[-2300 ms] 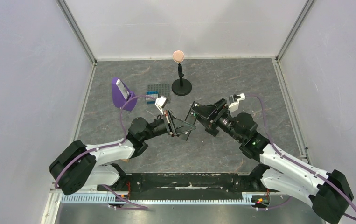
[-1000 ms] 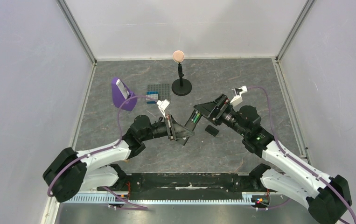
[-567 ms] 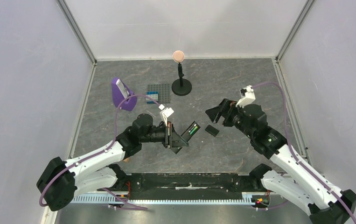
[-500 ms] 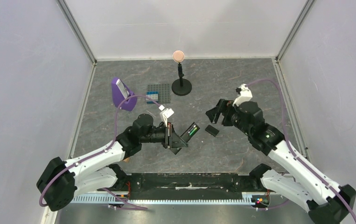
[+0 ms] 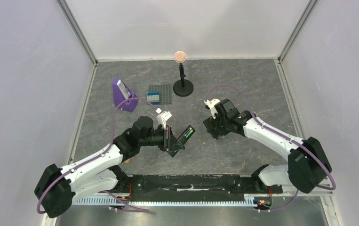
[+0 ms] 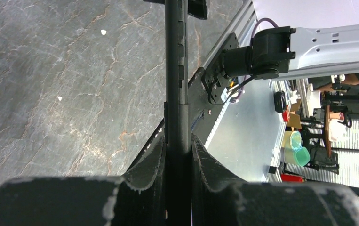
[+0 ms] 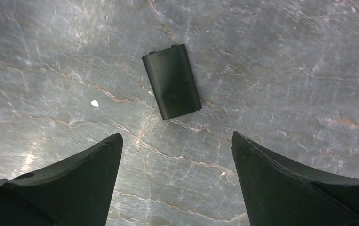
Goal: Load the batteries into the remote control
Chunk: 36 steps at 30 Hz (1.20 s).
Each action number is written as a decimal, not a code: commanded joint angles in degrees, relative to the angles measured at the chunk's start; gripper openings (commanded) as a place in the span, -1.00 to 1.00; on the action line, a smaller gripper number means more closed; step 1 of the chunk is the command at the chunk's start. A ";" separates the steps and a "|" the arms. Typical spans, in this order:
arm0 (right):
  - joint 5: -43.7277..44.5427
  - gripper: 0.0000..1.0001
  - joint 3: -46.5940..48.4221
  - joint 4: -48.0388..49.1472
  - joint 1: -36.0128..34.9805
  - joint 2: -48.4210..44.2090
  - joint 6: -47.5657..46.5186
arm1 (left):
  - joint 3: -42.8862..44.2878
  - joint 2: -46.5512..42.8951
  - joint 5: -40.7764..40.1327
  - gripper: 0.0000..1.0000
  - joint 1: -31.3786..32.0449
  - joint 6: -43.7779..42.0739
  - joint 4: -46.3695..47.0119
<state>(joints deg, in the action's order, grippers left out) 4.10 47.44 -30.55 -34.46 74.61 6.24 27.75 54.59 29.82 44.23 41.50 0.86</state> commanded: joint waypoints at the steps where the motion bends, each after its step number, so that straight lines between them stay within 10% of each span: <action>1: -5.47 0.75 3.06 1.36 1.02 4.10 -11.65 | 1.61 0.10 0.87 -0.96 -2.34 -1.42 -0.60; 25: -12.67 0.44 9.79 -6.13 5.10 21.76 -22.94 | 5.14 6.24 16.12 -0.96 -16.35 0.52 -5.16; 36: -8.00 -0.33 2.80 -0.71 2.68 14.75 -25.34 | 6.02 8.94 18.55 -0.96 -16.43 -1.48 -6.89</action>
<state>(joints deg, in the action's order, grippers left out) -7.09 53.80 -33.50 -30.37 93.65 -17.30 31.03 62.76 44.62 28.18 41.91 -4.69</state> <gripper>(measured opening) 0.410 0.234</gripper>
